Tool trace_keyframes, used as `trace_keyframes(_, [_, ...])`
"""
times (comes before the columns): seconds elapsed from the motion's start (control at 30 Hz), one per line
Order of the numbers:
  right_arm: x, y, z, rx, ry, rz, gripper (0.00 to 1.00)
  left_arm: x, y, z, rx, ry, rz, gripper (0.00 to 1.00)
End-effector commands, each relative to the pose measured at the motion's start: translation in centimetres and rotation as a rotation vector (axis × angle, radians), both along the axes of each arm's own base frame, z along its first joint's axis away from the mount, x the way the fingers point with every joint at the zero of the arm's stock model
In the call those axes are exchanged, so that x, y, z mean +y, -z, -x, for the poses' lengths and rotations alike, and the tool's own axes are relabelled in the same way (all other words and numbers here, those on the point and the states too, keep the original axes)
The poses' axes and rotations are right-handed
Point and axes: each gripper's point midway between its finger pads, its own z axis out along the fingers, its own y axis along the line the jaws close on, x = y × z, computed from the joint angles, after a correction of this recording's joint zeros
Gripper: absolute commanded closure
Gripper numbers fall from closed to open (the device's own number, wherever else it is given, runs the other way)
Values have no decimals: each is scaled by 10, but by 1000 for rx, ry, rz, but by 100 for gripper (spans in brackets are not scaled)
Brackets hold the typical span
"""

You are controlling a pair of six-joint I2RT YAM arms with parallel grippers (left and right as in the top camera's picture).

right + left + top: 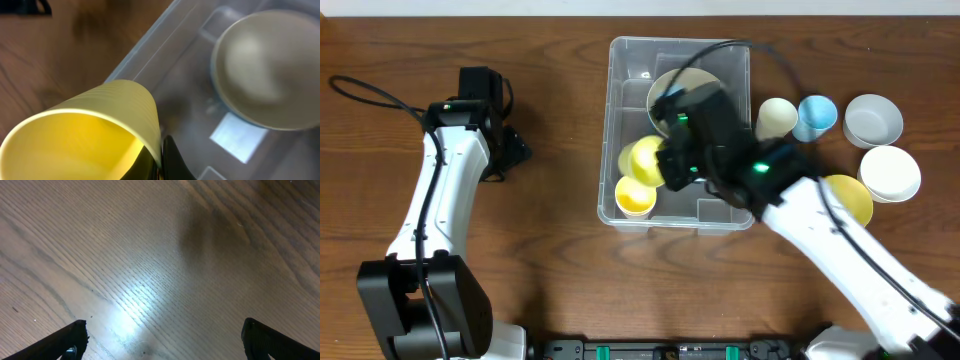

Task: Pack container
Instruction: 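Carry the yellow cup and lower it into the yellow cup in the bin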

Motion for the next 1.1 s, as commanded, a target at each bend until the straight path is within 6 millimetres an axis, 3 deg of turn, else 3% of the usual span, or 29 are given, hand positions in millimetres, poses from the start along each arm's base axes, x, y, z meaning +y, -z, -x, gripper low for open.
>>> trace_keyframes(0.0, [10,18,1,17,-29,44,99,3,-1,2,3,-2,-15,2])
trace_keyframes(0.13, [14,32,4,51,-41,71,99,3,-1,2,3,-2,-15,2])
trace_keyframes(0.43, [4,43,17,111,-43,121,99,3,-1,2,3,-2,-15,2])
trace_keyframes(1.07, [2,44,18,112,-54,135,98,3,-1,2,3,-2,-15,2])
